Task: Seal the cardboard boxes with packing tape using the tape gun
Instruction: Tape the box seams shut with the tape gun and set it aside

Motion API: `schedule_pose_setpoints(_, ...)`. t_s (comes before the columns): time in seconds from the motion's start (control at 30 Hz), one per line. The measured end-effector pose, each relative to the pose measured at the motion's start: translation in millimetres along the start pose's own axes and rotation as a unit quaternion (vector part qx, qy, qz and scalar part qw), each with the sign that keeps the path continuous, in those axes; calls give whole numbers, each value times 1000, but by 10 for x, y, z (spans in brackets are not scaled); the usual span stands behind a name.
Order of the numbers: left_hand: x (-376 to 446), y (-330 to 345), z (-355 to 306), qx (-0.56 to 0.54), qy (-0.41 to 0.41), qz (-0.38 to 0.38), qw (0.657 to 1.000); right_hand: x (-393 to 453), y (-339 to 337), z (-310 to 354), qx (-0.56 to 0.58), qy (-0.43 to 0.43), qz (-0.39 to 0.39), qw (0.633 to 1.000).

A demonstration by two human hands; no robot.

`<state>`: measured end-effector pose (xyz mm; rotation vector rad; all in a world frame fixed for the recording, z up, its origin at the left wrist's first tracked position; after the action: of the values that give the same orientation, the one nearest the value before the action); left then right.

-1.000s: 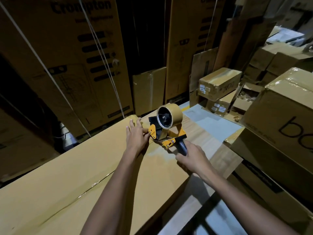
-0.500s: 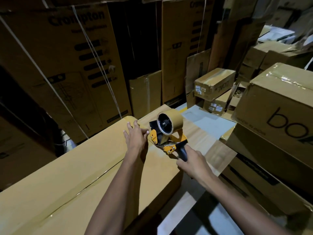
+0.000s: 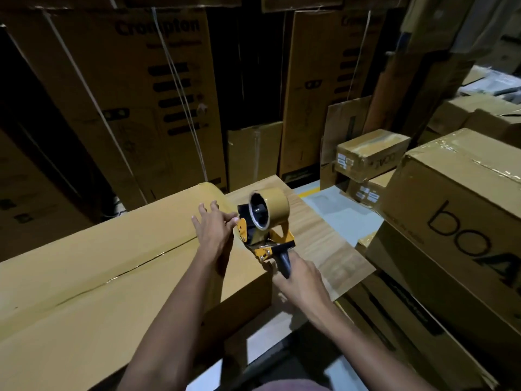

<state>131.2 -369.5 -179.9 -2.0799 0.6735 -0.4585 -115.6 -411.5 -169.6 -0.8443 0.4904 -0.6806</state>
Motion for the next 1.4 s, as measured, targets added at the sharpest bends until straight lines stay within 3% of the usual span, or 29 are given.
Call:
schedule_pose_setpoints(0.17,-97,51,-78,18,-3,30,999,-60,76,-80,31,18,-10,999)
schedule_pose_setpoints(0.33,-340,39,-131,-1,47,102,994,-125,129,-128,9,15,-33,999)
schedule_pose_setpoints(0.87,-449,59,-72,-49,76,83,992,-431,-8,-255,60,41,1,997)
schedule_pose_setpoints(1.0,-477,51,-116,-22,81,81,993,-536,0,-277,146,81,7,986)
schedule_pose_setpoints(1.23,-736,110,-248,-35,125,157,979,-602,-45,-291,210,96,1,973)
schedule_pose_setpoints(1.4,-794,167,-183,-39,130,121,983,-626,-50,-286,185,77,-10,980)
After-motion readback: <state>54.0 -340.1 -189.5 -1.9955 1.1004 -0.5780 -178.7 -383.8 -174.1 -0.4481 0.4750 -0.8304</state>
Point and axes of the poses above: each hand's wrist, its own x-axis towards the middle knuckle, its own y-axis out of the palm, z = x × y, the point moved 1 cm from there along x, towards the middle knuckle, and after that the axes turned 5 degrees about -x, right-handed, at the moved point
